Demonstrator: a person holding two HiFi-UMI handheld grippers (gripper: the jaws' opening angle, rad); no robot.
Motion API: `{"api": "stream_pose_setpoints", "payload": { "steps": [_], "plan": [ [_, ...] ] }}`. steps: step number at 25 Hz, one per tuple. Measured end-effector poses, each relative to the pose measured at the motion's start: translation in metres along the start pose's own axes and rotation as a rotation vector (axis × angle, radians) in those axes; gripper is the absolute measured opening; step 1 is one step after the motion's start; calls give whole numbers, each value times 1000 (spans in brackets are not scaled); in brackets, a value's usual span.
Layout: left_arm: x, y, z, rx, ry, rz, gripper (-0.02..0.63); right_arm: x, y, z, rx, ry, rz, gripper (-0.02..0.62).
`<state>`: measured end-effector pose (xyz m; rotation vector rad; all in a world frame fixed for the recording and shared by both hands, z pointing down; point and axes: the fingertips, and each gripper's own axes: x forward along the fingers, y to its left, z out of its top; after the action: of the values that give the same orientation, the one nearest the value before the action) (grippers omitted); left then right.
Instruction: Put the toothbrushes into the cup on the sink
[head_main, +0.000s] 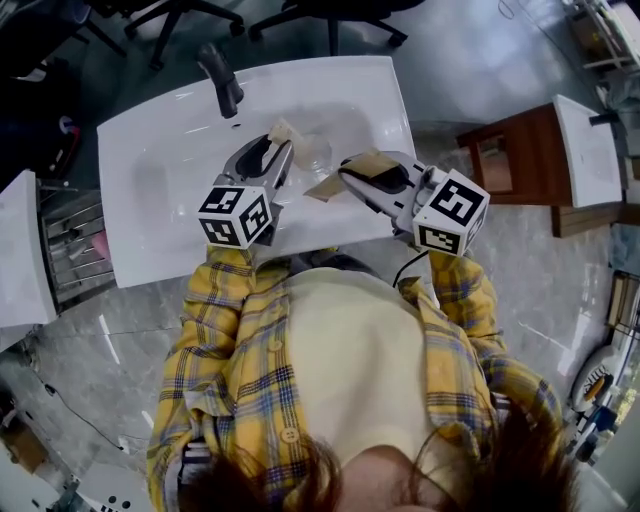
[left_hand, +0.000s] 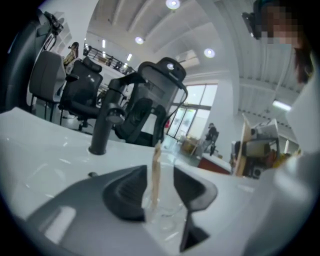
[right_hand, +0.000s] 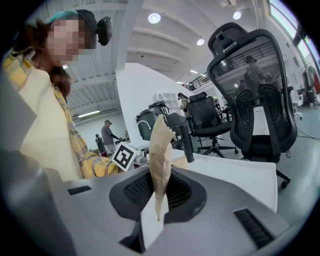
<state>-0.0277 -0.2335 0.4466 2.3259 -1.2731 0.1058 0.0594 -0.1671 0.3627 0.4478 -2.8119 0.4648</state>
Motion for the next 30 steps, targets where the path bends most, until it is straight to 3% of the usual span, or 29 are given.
{"api": "stream_pose_setpoints", "payload": {
  "steps": [14, 23, 30],
  "plan": [
    [-60, 24, 21, -48, -86, 151, 138, 12, -29, 21, -25, -84, -102, 41],
    [-80, 18, 28, -58, -129, 138, 30, 20, -52, 16, -22, -73, -177, 41],
    [-85, 11, 25, -62, -130, 137, 11, 40, -59, -5, -93, 22, -180, 41]
  ]
}}
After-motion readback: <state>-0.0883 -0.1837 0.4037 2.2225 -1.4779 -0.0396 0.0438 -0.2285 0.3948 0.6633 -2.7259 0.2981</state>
